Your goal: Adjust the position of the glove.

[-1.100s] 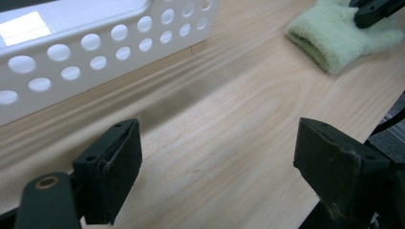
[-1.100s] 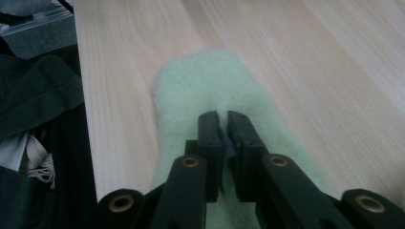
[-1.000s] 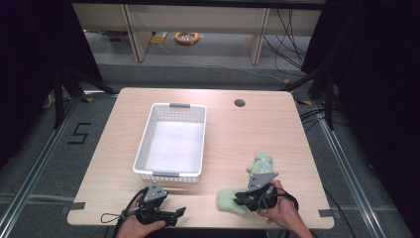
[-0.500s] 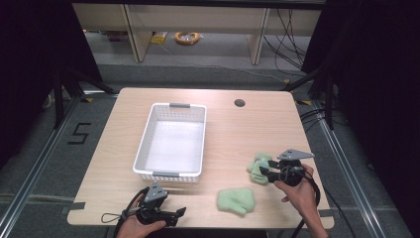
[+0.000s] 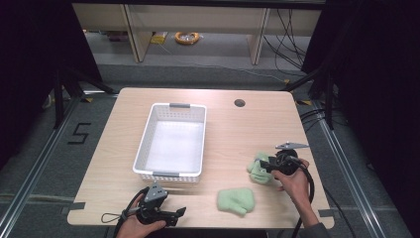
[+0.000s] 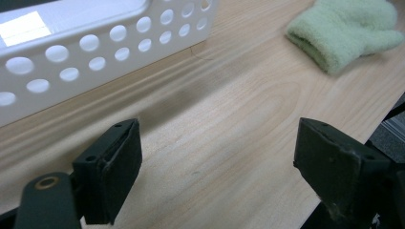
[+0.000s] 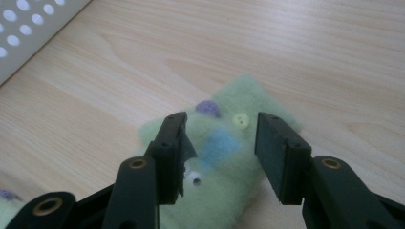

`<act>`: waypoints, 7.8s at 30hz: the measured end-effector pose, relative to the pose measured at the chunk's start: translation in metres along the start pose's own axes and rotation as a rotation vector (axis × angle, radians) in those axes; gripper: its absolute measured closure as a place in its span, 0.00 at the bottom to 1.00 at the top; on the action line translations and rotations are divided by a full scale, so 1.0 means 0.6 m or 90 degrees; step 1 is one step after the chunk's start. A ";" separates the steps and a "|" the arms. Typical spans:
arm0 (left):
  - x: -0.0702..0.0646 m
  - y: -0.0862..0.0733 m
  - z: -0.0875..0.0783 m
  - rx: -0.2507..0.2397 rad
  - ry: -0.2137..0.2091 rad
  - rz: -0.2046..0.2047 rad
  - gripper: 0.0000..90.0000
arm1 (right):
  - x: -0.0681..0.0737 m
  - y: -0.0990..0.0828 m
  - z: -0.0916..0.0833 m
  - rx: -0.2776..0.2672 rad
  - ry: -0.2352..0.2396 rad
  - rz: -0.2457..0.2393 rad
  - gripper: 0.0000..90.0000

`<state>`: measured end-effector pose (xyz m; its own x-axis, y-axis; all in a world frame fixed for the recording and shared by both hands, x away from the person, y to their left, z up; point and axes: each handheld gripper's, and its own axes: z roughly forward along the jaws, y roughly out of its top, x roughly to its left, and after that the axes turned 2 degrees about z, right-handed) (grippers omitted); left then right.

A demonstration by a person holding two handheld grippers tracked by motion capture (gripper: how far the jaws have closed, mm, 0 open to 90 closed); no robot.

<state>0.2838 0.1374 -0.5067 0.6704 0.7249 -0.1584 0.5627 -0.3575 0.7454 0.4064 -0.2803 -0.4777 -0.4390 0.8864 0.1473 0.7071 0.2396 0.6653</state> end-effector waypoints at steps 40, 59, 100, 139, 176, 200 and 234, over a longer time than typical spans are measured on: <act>0.000 0.001 -0.003 -0.001 -0.002 0.001 0.18 | 0.063 0.008 -0.068 -0.068 0.166 -0.144 0.94; -0.004 0.005 -0.003 -0.003 -0.009 0.002 0.18 | 0.149 -0.033 -0.078 -0.014 0.289 -0.249 0.94; -0.098 0.159 0.123 -0.011 -0.128 0.132 0.48 | 0.160 -0.113 -0.096 0.067 0.181 -0.214 0.60; -0.096 0.167 0.093 -0.014 -0.205 0.096 0.97 | 0.141 -0.101 -0.115 0.051 0.227 -0.228 0.91; -0.085 0.096 0.105 -0.006 -0.197 -0.044 0.68 | 0.081 -0.053 -0.057 0.083 0.181 -0.162 0.61; -0.098 0.095 0.137 0.040 -0.173 -0.133 0.45 | 0.100 -0.086 -0.045 0.093 0.183 -0.029 0.48; -0.096 0.093 0.149 0.043 -0.192 -0.100 0.77 | 0.088 -0.108 -0.013 0.102 0.288 0.013 0.75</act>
<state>0.3196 0.0229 -0.5138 0.6807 0.5706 -0.4595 0.6940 -0.3012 0.6539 0.3332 -0.2523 -0.5077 -0.5968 0.6381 0.4865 0.7786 0.3140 0.5433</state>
